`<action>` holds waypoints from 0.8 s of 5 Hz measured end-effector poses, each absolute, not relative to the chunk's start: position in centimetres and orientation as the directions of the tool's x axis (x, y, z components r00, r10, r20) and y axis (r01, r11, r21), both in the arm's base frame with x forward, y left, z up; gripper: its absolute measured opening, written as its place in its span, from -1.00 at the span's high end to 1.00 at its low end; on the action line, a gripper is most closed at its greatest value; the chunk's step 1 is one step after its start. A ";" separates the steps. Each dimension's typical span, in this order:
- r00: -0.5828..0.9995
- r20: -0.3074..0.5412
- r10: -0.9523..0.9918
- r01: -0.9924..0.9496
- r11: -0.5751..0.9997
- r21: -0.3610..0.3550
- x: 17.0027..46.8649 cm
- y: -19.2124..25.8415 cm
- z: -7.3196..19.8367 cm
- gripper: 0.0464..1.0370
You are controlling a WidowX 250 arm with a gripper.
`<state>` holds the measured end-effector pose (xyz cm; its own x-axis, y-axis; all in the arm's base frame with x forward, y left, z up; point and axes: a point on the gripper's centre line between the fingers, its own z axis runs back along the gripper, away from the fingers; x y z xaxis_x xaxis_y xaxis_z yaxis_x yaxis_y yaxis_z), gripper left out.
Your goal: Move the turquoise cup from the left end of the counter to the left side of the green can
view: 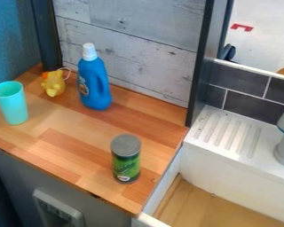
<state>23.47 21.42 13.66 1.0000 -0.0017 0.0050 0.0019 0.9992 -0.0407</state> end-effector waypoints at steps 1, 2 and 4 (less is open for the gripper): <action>1.000 -0.020 0.000 -0.001 0.998 -0.064 23.4 21.3 12.6 -0.93; 0.998 0.058 -0.021 0.024 0.999 -0.042 25.2 20.8 12.0 -0.93; 0.992 0.120 -0.031 0.041 0.996 -0.077 27.2 19.2 11.0 -0.93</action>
